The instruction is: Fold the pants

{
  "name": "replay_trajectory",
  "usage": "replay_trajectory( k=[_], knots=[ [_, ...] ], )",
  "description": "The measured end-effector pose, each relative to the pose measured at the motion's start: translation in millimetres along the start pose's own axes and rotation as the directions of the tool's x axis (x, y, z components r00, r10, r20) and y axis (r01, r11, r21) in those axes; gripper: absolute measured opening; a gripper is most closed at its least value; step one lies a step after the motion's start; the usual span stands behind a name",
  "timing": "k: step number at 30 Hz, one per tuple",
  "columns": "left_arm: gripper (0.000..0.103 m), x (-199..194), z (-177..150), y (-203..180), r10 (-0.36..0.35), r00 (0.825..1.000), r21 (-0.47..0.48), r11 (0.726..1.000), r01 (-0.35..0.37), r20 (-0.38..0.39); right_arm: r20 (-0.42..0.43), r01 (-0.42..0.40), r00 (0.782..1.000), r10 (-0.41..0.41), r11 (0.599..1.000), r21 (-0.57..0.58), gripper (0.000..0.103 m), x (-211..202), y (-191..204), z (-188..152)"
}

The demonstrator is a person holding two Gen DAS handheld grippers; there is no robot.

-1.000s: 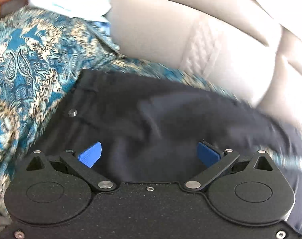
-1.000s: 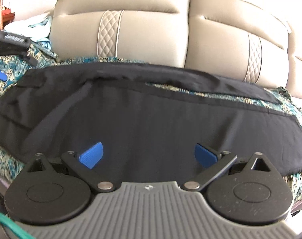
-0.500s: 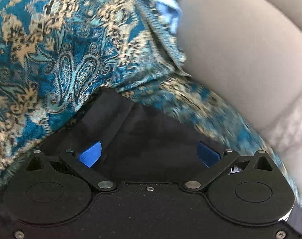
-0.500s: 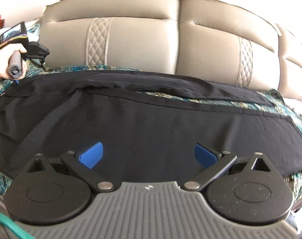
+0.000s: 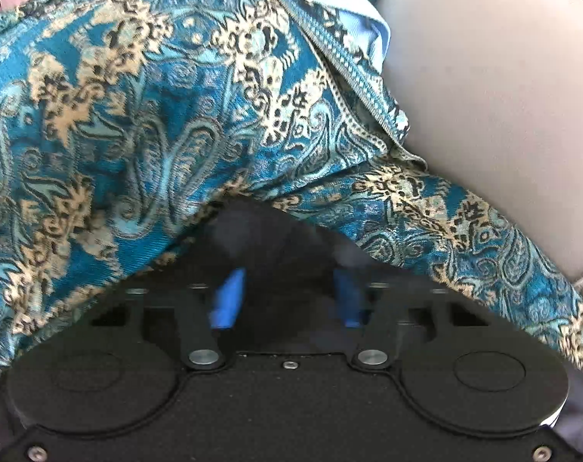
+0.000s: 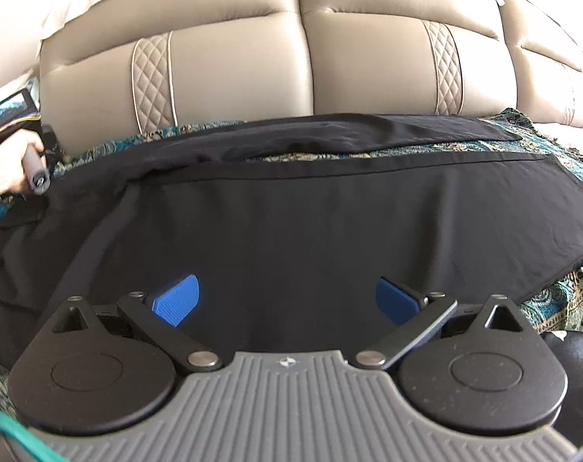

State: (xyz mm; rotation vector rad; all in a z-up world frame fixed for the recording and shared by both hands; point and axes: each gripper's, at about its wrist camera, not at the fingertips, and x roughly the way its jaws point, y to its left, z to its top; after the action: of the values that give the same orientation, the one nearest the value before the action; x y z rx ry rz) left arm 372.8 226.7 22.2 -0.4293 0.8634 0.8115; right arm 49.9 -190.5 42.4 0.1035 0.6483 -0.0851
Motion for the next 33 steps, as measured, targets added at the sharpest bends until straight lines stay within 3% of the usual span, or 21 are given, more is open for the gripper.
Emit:
replay_trajectory(
  k=[1, 2, 7, 17, 21, 25, 31, 33],
  knots=[
    [0.018, -5, -1, 3, -0.014, 1.000, 0.001, 1.000, 0.014, 0.005, 0.003, -0.003, 1.000, 0.003, 1.000, 0.005, 0.103, 0, 0, 1],
    [0.017, -9, -4, 9, -0.011, 1.000, 0.008, 1.000, 0.011, 0.009, 0.004, -0.006, 1.000, 0.006, 1.000, 0.010, 0.103, 0, 0, 2],
    [0.010, -30, -4, 29, -0.129, 0.991, 0.027, 0.991, 0.128, 0.038, 0.011, -0.020, 1.000, 0.019, 0.999, 0.034, 0.103, -2, -4, 3],
    [0.006, -105, -40, 76, -0.307, 0.943, 0.184, 0.942, 0.282, 0.127, 0.029, -0.042, 0.999, 0.040, 0.995, 0.089, 0.103, -9, -13, 2],
    [0.002, -119, -72, 108, -0.375, 0.925, 0.144, 0.921, 0.363, 0.066, 0.026, -0.036, 0.999, 0.034, 0.996, 0.077, 0.103, -6, -7, -2],
    [0.001, -128, -102, 121, -0.401, 0.915, 0.187, 0.903, 0.387, 0.045, 0.020, -0.075, 0.997, 0.074, 0.995, 0.070, 0.103, -5, 2, -5],
    [0.007, -135, -82, 119, -0.492, 0.870, 0.193, 0.859, 0.475, 0.047, 0.013, -0.096, 0.995, 0.096, 0.995, 0.037, 0.103, -4, 17, -10],
    [0.013, -136, -72, 114, -0.493, 0.868, 0.183, 0.860, 0.477, 0.056, 0.004, -0.095, 0.995, 0.095, 0.995, 0.041, 0.103, -2, 19, -12]
  ],
)
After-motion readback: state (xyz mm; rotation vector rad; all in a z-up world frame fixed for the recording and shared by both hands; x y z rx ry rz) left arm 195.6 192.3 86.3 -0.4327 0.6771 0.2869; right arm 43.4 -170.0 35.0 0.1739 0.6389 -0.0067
